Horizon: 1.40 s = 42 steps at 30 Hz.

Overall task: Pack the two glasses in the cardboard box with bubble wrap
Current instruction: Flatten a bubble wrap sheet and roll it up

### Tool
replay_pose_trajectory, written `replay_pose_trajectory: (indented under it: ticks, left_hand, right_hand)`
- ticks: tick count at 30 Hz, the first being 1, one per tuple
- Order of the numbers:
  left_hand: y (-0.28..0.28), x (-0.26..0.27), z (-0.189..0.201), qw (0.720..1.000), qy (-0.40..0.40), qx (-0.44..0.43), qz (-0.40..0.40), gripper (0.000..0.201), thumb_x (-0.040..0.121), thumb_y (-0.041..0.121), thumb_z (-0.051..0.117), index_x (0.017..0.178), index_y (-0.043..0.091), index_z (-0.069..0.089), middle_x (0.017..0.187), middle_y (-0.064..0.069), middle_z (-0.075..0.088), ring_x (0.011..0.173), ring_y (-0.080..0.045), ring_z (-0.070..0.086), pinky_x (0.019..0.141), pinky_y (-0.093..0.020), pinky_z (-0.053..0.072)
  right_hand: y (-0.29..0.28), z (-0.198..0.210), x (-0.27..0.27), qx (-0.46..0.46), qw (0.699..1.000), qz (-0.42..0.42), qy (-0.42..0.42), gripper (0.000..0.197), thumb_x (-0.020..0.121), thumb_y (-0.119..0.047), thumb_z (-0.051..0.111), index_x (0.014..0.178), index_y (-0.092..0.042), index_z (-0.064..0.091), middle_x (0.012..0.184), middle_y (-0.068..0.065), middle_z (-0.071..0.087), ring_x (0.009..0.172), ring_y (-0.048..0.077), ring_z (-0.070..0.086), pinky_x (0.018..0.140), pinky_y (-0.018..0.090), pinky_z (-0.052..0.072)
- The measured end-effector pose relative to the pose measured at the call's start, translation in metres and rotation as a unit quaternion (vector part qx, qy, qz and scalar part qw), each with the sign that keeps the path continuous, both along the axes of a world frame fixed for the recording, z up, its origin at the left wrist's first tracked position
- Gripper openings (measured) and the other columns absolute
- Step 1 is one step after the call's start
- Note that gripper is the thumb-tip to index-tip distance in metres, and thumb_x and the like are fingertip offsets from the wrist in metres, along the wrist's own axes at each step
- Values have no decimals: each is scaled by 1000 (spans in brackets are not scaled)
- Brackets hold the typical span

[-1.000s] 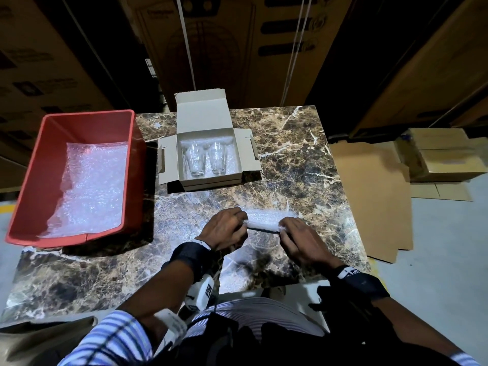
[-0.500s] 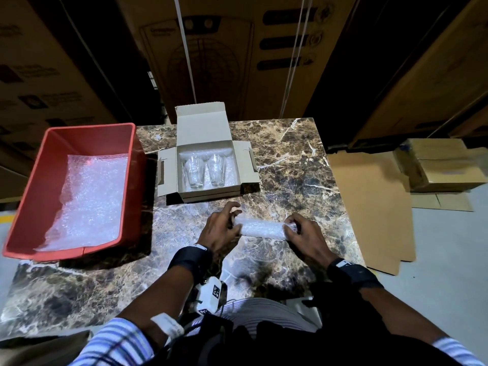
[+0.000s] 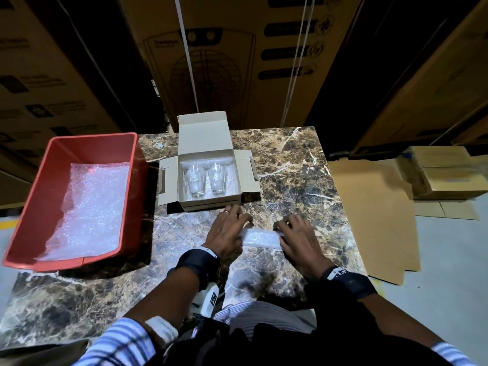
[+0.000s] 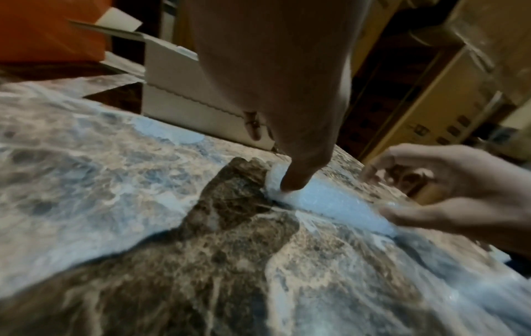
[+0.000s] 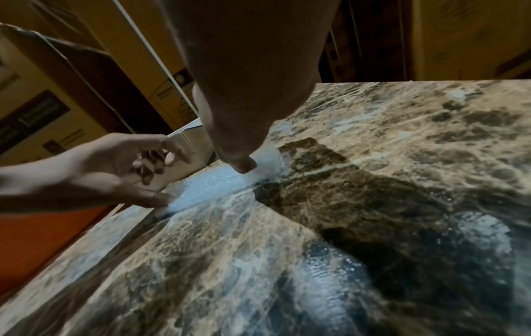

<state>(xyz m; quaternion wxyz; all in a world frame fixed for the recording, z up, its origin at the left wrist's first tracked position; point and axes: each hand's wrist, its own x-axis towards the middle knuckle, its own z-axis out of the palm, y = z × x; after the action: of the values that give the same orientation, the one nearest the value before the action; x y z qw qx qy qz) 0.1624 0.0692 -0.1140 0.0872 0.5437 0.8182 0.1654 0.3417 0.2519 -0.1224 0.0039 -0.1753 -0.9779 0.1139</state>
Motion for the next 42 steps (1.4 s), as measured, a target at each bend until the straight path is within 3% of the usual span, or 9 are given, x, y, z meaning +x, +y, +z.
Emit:
replay_pose_trajectory:
  ticks: [5, 10, 15, 22, 26, 30, 34, 37, 42]
  left_hand:
    - [8, 5, -7, 987, 61, -57, -135, 32, 84, 26, 75, 114, 26, 64, 105, 1, 60, 97, -25, 56, 79, -39, 44]
    - [-1, 3, -8, 988, 5, -47, -145, 38, 87, 30, 47, 116, 19, 69, 101, -2, 60, 84, -27, 57, 70, -37, 47]
    - [-4, 3, -9, 991, 7, -50, -121, 40, 87, 38, 70, 121, 17, 67, 110, -4, 61, 88, -28, 60, 77, -36, 45]
    - [1, -3, -5, 994, 2, -25, -109, 21, 100, 28, 56, 106, 15, 72, 95, -6, 69, 81, -32, 65, 75, -39, 47]
    - [-2, -4, -4, 996, -85, 6, -36, 29, 97, 22, 58, 125, 19, 60, 92, -5, 72, 80, -30, 65, 70, -34, 50]
    - [2, -1, -11, 986, -155, 29, 44, 48, 91, 17, 69, 135, 23, 51, 105, -1, 71, 89, -23, 64, 75, -25, 41]
    - [6, -3, -8, 982, -173, 2, 75, 33, 88, 18, 74, 115, 20, 56, 114, -1, 50, 90, -26, 59, 75, -37, 52]
    - [7, -3, -8, 995, -90, -25, 42, 18, 87, 22, 73, 102, 22, 63, 111, -3, 52, 94, -29, 56, 74, -40, 50]
    - [6, 1, -13, 999, 10, -50, 0, 16, 74, 28, 75, 86, 30, 65, 98, 4, 57, 95, -25, 51, 78, -41, 38]
  right_hand:
    - [-4, -5, -3, 0, 994, 102, -31, 36, 99, -14, 58, 133, -27, 59, 127, -2, 59, 104, 13, 51, 85, 24, 33]
    - [5, -9, 10, -49, 991, 123, 15, 36, 98, -17, 53, 132, -16, 65, 128, 0, 66, 111, 18, 57, 95, 33, 47]
    - [8, -9, 20, -92, 989, 114, -2, 49, 103, -47, 52, 141, -16, 60, 141, 1, 61, 124, 17, 55, 103, 36, 49]
    - [-1, -5, 11, -77, 994, 69, 24, 27, 108, -34, 43, 112, -17, 64, 109, 1, 60, 93, 17, 53, 82, 34, 48]
    - [-2, -1, 6, -122, 992, 32, 21, 27, 108, -27, 45, 111, -12, 67, 103, 3, 60, 91, 19, 55, 77, 30, 38]
    - [3, 4, -3, -161, 986, -40, 19, 22, 103, -25, 57, 119, -15, 68, 113, 4, 64, 97, 19, 61, 81, 32, 49]
    - [3, 3, -9, -138, 988, -67, -18, 21, 98, -30, 64, 116, -21, 64, 118, 1, 56, 103, 19, 58, 89, 41, 54]
    - [-2, 3, -8, -53, 997, -46, -37, 20, 99, -34, 59, 117, -27, 63, 122, -1, 56, 114, 20, 50, 95, 39, 44]
    - [-14, 0, -4, 19, 999, 16, -33, 23, 97, -17, 65, 117, -27, 64, 114, -6, 65, 100, 13, 53, 86, 31, 42]
